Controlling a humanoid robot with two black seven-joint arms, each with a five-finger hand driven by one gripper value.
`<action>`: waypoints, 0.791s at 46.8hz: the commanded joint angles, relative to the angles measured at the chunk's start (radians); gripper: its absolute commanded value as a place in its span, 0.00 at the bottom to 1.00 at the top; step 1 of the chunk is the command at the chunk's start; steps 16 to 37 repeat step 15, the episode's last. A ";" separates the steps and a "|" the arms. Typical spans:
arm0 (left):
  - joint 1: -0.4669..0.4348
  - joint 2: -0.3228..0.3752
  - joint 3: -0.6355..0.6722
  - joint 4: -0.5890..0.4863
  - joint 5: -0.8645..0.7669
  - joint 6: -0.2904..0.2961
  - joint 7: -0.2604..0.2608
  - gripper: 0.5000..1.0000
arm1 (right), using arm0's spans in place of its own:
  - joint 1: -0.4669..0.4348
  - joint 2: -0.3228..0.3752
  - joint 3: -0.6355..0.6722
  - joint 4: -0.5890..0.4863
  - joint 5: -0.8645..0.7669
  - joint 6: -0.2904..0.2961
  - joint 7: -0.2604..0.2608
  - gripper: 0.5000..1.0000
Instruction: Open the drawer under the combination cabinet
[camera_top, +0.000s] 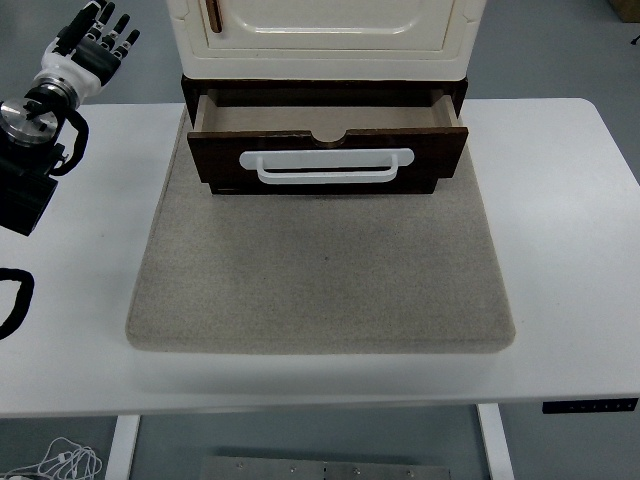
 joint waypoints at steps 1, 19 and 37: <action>0.002 -0.006 0.001 0.000 0.000 0.000 -0.008 1.00 | 0.000 0.000 0.000 0.000 0.000 0.000 0.001 0.85; 0.004 -0.030 -0.024 -0.008 -0.006 0.000 -0.035 1.00 | 0.000 0.000 0.002 0.000 0.001 0.002 0.001 0.85; 0.004 -0.030 -0.024 -0.008 -0.006 0.000 -0.035 1.00 | 0.000 0.000 0.002 0.000 0.001 0.002 0.001 0.85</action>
